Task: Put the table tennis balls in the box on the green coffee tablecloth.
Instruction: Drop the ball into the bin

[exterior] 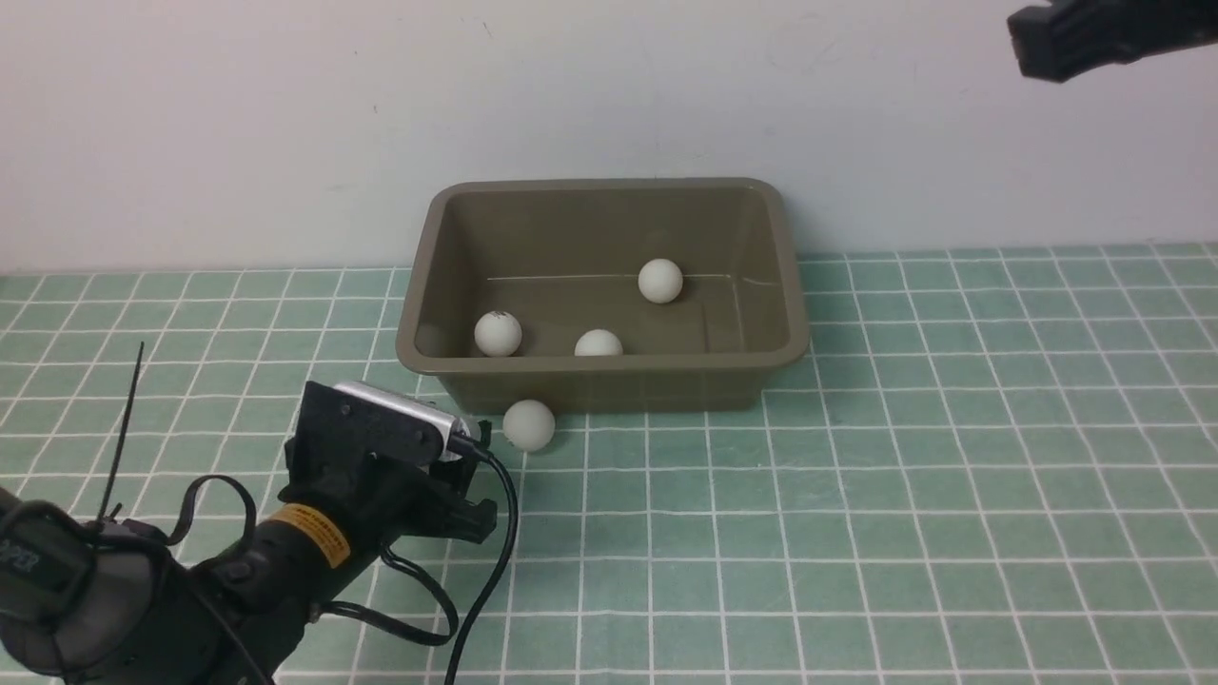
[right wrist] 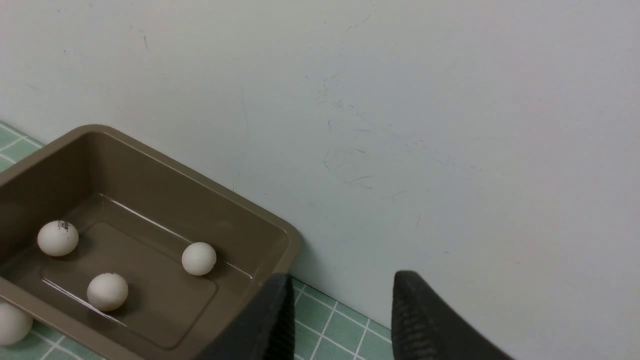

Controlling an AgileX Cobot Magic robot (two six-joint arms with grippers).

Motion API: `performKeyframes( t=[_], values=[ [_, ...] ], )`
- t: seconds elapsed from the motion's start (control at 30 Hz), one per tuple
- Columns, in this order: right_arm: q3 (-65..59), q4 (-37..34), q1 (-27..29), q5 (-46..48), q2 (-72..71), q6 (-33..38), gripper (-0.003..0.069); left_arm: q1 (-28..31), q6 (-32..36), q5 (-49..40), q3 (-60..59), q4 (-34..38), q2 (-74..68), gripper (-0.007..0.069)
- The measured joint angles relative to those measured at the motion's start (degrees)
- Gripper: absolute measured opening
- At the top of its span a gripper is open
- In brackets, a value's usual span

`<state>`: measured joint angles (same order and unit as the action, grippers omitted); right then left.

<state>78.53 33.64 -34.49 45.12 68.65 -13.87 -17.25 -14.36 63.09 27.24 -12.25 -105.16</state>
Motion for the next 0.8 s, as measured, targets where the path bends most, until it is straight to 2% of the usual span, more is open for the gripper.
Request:
performKeyframes(
  t=[0.27, 0.53, 0.8],
  values=[
    [-0.05, -0.40, 0.00, -0.06, 0.00, 0.00, 0.0261, 0.00, -2.63, -1.51, 0.31, -2.35, 5.18, 0.0332],
    [-0.05, -0.79, 0.00, -0.80, 0.00, -0.11, 0.0261, 0.00, -6.35, -17.04, 10.33, -8.52, 7.10, 0.0332],
    [-0.06, -0.96, 0.00, -0.86, 0.00, -0.15, 0.0261, 0.00, -7.50, -33.81, 24.64, -9.32, 6.91, 0.0332]
  ],
)
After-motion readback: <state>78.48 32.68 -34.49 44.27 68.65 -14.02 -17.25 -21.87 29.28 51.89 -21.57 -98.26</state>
